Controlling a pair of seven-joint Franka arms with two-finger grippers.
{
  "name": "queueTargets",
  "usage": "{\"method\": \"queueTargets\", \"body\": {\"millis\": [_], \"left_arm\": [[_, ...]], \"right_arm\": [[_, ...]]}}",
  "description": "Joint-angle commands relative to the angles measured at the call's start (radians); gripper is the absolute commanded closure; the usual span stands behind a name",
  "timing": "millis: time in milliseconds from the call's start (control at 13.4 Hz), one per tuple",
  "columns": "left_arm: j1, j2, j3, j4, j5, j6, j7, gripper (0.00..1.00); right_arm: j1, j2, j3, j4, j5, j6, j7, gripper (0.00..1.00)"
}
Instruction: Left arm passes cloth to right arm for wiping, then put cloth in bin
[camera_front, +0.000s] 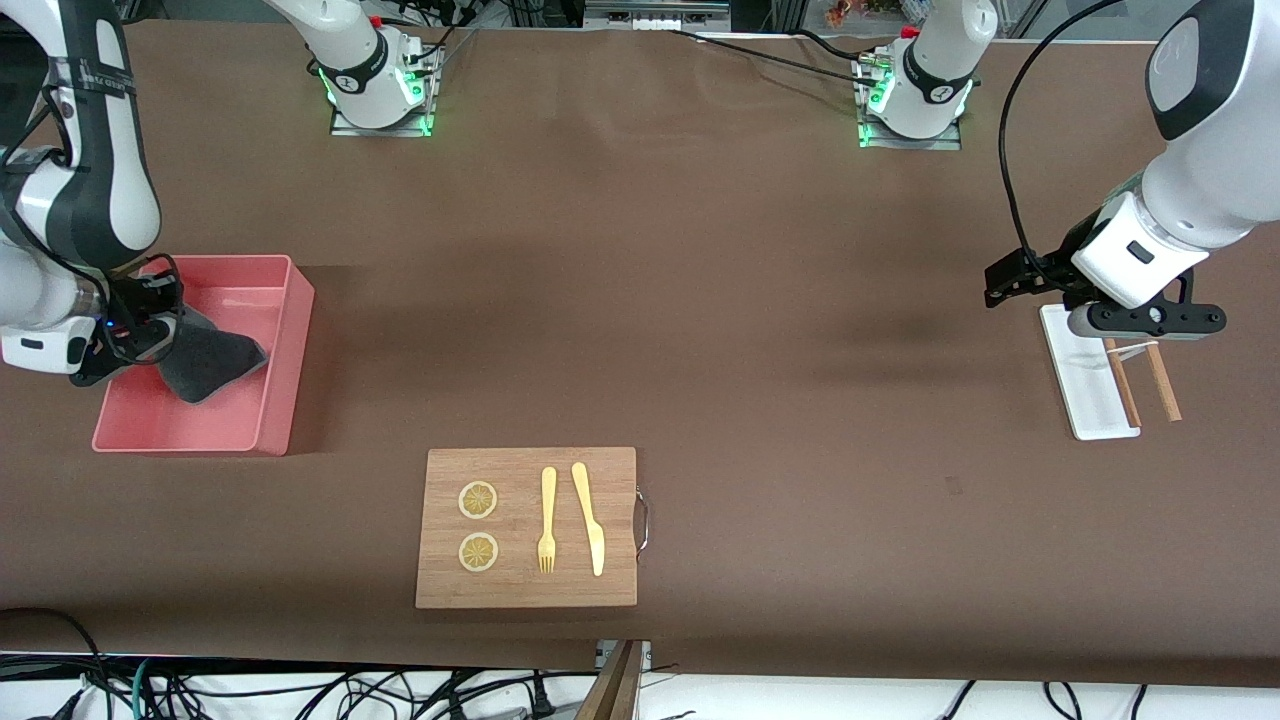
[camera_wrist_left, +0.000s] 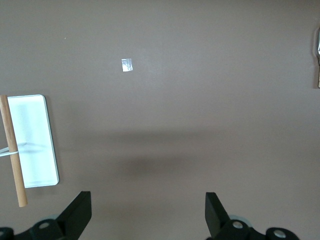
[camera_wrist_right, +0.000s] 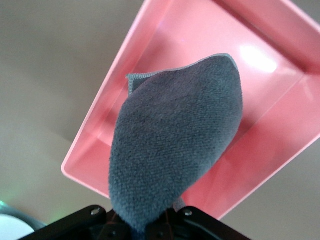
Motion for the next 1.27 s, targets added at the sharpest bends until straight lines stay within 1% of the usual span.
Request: {"method": "queueTargets", "body": {"millis": [0,150,224,299,524,748,823,1047,1197], "left_arm": [[0.001,-0.010,-0.002,0.005,-0.018,-0.014,0.002,0.00],[0.001,-0.010,-0.002,0.005,-0.018,-0.014,0.002,0.00],[0.003,-0.010,-0.002,0.005,-0.018,-0.014,0.002,0.00],[0.001,-0.010,-0.002,0.005,-0.018,-0.014,0.002,0.00],[0.001,-0.010,-0.002,0.005,-0.018,-0.015,0.002,0.00],[0.003,-0.010,-0.002,0.005,-0.018,-0.015,0.002,0.00],[0.001,-0.010,-0.002,0.005,-0.018,-0.015,0.002,0.00],[0.001,-0.011,-0.002,0.005,-0.016,-0.023,0.002,0.00],[0.003,-0.013,-0.002,0.005,-0.016,-0.026,0.002,0.00]], "right_arm": [[-0.002,-0.010,0.008,-0.050,0.001,0.038,0.176,1.00],[-0.002,0.009,0.008,-0.070,0.043,0.075,0.380,1.00],[-0.002,0.022,0.008,-0.071,0.056,0.083,0.492,0.88],[-0.002,0.023,0.008,-0.071,0.056,0.084,0.549,0.71],[-0.002,0.017,0.008,-0.067,0.067,0.086,0.558,0.00],[0.002,-0.036,0.014,-0.059,0.071,0.083,0.553,0.00],[0.002,-0.071,0.034,-0.058,0.071,0.070,0.551,0.00],[0.005,-0.212,0.092,-0.048,0.071,-0.009,0.556,0.00],[0.005,-0.309,0.117,-0.044,0.071,-0.081,0.559,0.00]]}}
